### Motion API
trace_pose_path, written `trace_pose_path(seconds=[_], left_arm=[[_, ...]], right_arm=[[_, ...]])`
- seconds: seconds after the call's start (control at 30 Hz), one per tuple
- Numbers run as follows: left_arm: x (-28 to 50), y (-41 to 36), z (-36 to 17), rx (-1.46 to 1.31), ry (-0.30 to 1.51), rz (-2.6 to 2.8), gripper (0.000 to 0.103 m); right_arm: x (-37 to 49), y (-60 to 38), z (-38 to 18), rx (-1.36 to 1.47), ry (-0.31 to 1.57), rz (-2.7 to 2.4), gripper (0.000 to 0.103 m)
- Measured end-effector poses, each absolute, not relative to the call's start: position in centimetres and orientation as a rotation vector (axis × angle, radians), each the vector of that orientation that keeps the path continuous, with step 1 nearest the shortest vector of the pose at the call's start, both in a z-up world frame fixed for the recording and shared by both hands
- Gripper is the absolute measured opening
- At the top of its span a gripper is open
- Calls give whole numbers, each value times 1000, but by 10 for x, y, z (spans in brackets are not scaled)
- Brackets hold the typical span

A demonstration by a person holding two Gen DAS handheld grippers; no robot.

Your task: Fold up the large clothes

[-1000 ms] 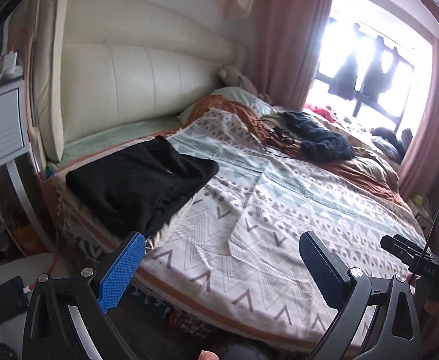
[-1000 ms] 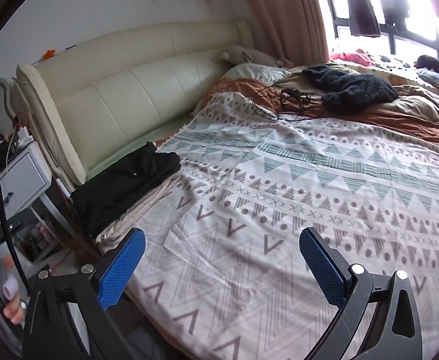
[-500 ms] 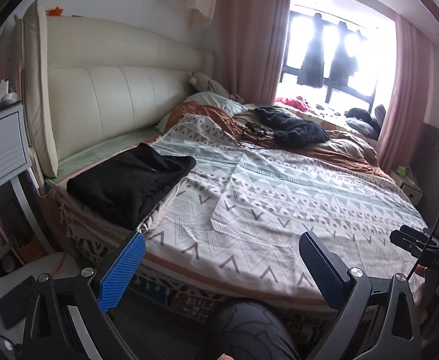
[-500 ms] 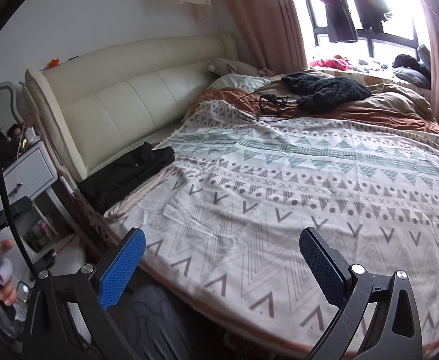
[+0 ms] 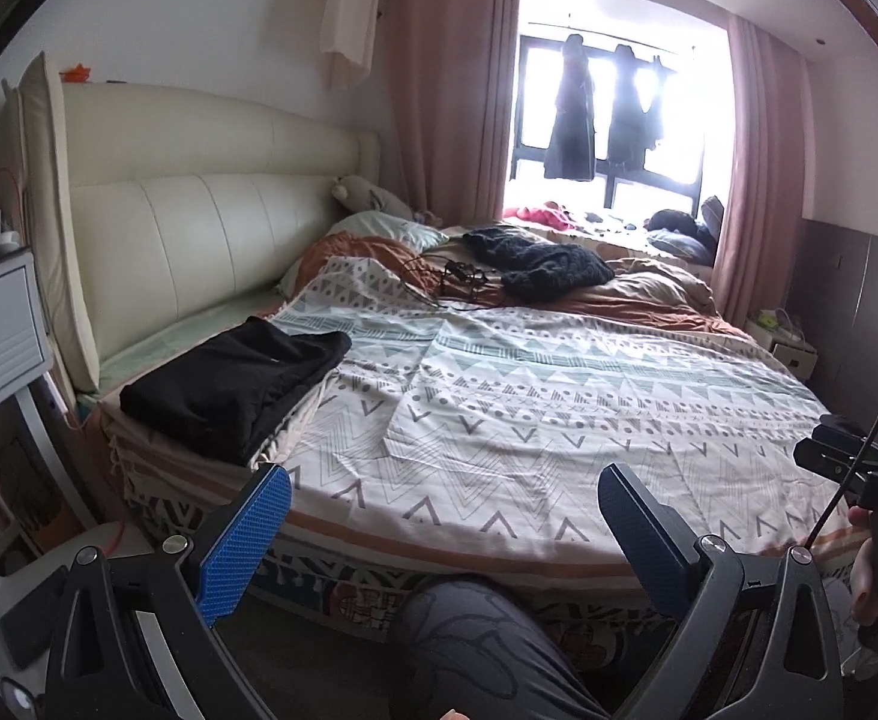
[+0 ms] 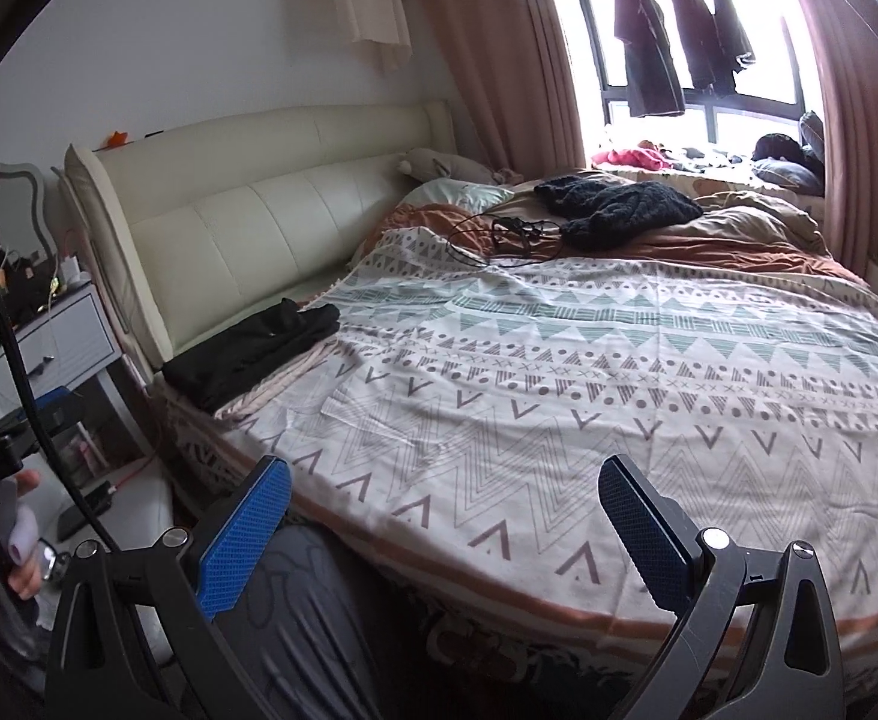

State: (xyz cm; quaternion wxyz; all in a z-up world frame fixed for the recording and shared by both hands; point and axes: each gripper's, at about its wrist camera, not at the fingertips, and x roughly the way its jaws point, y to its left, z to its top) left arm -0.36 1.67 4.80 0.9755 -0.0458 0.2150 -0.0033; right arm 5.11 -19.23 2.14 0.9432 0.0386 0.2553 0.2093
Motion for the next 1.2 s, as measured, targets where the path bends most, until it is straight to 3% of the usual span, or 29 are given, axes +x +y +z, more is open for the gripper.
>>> trace_pose_path(seconds=[1.2], left_arm=[[-18,20,55,-106,412,29,102]], right_arm=[[42,-191,22,94,524,374,103]])
